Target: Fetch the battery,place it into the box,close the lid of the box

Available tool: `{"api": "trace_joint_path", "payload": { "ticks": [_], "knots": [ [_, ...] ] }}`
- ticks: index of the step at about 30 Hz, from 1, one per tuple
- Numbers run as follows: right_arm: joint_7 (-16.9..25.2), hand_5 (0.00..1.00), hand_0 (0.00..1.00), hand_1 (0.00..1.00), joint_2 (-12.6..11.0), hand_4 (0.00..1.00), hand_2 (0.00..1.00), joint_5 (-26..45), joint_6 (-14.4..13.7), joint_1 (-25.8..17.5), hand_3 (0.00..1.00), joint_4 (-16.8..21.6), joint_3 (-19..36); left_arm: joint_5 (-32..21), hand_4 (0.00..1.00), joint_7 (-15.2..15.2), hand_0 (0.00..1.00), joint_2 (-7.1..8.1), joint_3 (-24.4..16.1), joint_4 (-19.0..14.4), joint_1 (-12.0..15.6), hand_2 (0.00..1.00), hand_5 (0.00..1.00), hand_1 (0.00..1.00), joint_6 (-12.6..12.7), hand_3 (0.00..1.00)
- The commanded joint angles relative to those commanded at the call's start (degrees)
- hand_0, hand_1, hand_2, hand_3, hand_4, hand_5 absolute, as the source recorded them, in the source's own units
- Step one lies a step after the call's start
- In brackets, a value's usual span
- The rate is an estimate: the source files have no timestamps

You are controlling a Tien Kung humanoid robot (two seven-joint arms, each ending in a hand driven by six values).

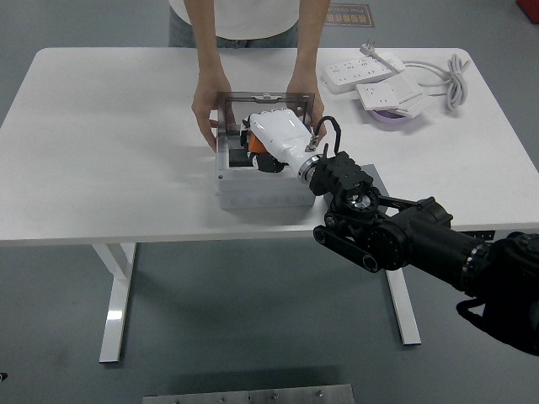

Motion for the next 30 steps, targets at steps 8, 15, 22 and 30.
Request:
{"api": "trace_joint_path", "payload": {
  "ticks": [8, 15, 22, 30],
  "knots": [
    [0.28, 0.041, 0.191, 0.25, 0.0, 0.181, 0.301, 0.71, -0.45, -0.11, 0.389, -0.5, -0.09, 0.16, 0.91, 0.0, 0.858, -0.16, -0.1, 0.01, -0.24, 0.864, 0.913, 0.92, -0.1, 0.874],
    [0.55, 0.03, 0.199, 0.25, 0.0, 0.181, 0.305, 1.61, -0.79, -0.19, 0.392, -1.19, -0.05, 0.33, 0.91, 0.0, 0.858, -0.2, -0.23, 0.0, -0.34, 0.863, 0.916, 0.922, -0.18, 0.877],
    [0.66, 0.008, 0.206, 0.251, 0.0, 0.188, 0.311, 2.53, -0.91, -0.18, 0.411, -2.43, -0.17, 0.53, 0.911, 0.0, 0.858, -0.29, -0.29, 0.04, -0.66, 0.865, 0.921, 0.922, -0.34, 0.875],
    [0.93, 0.003, 0.207, 0.252, 0.0, 0.192, 0.314, 4.35, -1.06, 0.22, 0.414, -4.51, 0.43, 0.22, 0.911, 0.0, 0.858, -0.27, -0.1, -0.01, -0.47, 0.866, 0.922, 0.922, -0.28, 0.875]
  ]
}}
